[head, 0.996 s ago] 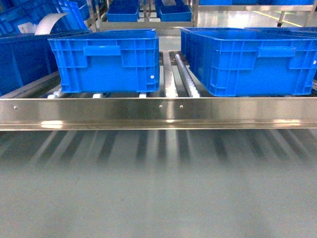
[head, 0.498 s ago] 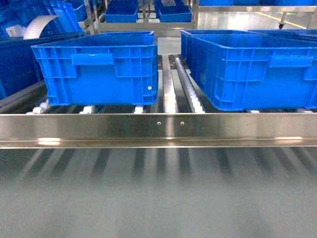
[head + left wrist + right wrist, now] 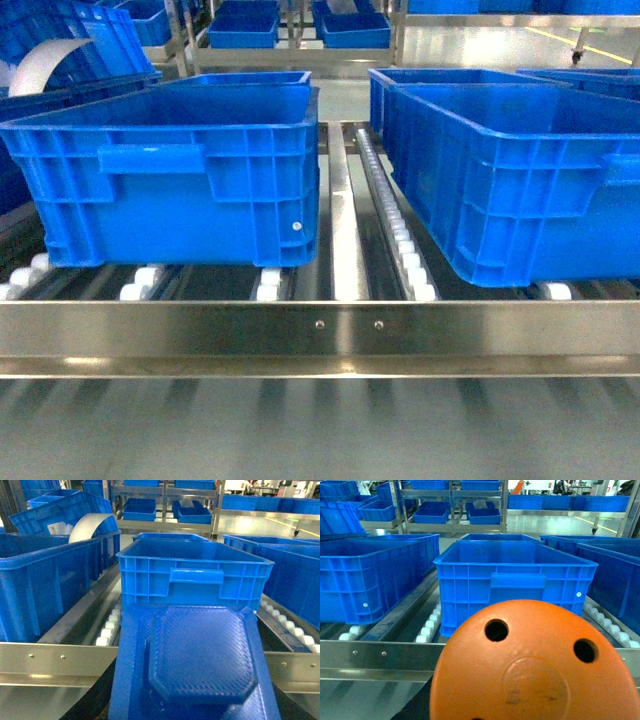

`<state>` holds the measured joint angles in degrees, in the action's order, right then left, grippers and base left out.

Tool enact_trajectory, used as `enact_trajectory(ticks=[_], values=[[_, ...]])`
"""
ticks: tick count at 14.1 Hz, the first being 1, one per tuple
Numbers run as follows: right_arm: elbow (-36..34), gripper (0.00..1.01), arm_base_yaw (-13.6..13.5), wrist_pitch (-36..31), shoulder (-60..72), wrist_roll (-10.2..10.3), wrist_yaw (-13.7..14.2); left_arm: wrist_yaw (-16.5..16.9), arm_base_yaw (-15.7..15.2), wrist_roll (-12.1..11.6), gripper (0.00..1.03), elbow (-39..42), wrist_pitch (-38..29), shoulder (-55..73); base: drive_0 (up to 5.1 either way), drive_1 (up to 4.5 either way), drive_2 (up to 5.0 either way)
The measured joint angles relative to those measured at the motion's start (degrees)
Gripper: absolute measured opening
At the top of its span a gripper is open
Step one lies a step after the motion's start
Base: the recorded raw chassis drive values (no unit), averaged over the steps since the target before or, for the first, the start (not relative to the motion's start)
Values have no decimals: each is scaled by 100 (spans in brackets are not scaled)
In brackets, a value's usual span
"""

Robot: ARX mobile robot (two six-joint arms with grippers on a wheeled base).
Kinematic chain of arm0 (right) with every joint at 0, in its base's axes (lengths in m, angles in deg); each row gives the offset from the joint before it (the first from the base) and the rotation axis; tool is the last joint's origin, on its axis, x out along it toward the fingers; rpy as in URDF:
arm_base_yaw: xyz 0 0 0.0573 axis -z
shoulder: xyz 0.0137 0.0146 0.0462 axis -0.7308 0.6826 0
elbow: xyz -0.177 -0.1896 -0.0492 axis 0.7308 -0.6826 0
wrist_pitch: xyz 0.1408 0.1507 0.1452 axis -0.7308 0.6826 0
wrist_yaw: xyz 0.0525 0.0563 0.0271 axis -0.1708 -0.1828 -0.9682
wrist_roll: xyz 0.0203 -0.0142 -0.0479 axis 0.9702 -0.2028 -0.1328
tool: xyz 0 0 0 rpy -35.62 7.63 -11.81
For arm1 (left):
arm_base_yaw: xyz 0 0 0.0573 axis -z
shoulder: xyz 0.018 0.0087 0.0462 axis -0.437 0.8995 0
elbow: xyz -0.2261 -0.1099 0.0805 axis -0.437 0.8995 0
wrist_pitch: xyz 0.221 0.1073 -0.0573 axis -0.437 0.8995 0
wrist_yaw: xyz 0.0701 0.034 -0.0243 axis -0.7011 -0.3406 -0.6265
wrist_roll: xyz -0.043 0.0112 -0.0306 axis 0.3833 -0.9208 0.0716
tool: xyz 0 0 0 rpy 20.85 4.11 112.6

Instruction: Sort blue parts and orange caps into right shelf containers

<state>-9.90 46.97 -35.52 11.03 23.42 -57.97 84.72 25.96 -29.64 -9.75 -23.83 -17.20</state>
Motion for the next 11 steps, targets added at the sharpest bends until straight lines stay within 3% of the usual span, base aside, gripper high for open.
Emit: enact_trajectory(ticks=[11], values=[[0, 45, 0, -4, 0, 0, 0, 0, 0, 0, 42, 0, -9, 0, -12, 421, -445]])
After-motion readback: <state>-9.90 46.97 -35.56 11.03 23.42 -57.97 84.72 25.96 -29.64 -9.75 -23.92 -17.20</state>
